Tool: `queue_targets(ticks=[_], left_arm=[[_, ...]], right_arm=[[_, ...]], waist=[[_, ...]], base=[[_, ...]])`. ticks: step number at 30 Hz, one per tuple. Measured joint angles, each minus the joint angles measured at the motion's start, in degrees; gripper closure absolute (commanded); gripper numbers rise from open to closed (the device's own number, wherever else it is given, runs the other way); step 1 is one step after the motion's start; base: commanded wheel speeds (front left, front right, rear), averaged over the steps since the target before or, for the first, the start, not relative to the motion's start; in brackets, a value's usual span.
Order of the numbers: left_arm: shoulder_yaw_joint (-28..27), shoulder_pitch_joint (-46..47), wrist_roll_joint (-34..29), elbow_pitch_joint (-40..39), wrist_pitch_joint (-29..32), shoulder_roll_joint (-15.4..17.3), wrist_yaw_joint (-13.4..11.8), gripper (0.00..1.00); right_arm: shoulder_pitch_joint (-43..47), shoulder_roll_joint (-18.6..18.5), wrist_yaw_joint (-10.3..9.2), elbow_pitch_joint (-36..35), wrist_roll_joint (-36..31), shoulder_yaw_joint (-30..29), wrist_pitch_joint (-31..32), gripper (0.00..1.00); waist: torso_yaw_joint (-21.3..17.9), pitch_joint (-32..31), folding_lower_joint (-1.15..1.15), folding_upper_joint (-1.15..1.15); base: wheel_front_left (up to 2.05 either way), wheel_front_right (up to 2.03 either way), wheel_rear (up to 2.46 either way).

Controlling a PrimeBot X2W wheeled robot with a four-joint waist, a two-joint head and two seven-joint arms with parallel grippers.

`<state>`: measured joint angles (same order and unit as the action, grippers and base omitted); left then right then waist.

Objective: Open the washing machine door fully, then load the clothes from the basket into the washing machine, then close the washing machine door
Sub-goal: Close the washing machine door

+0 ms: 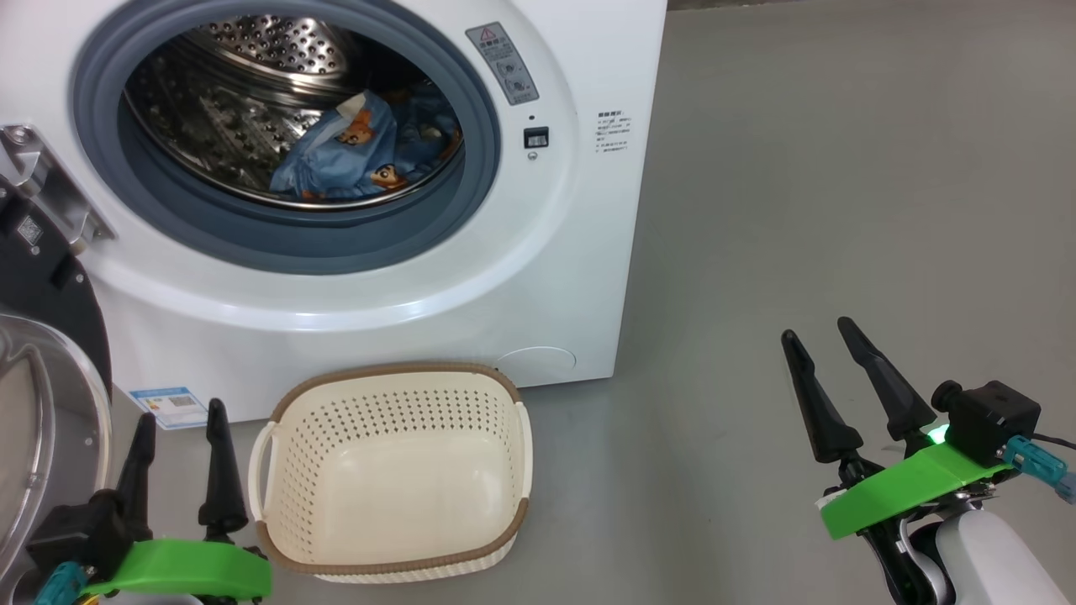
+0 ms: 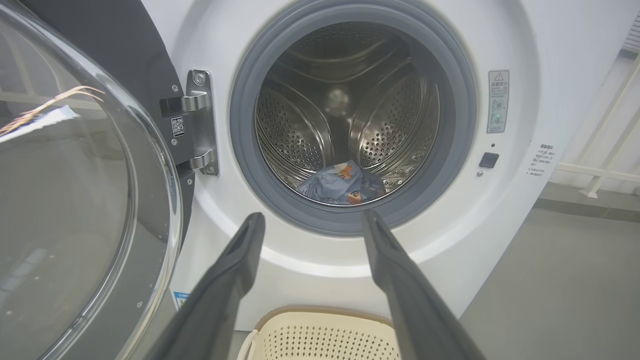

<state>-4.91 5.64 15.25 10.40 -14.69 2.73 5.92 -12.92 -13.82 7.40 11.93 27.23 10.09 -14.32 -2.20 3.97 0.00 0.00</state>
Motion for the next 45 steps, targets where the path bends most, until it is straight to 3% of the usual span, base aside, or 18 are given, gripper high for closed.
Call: queue_targets(ticks=[22, 45], left_arm=[[-0.3, 0.0, -0.43, 0.07, 0.0, -0.42, 0.76, 0.0], [-1.05, -1.32, -2.55, -0.19, 0.0, -0.6, -0.36, 0.0]], right_arm=[[0.01, -0.03, 0.0, 0.0, 0.0, -0.18, 0.0, 0.0], [0.01, -0.81, 0.0, 0.18, 0.16, 2.31, 0.0, 0.0]], waist=[[2.89, -0.17, 0.0, 0.0], [16.91, -1.42, 0.0, 0.0]], base=[[0.0, 0.0, 0.0], [0.0, 0.0, 0.0]])
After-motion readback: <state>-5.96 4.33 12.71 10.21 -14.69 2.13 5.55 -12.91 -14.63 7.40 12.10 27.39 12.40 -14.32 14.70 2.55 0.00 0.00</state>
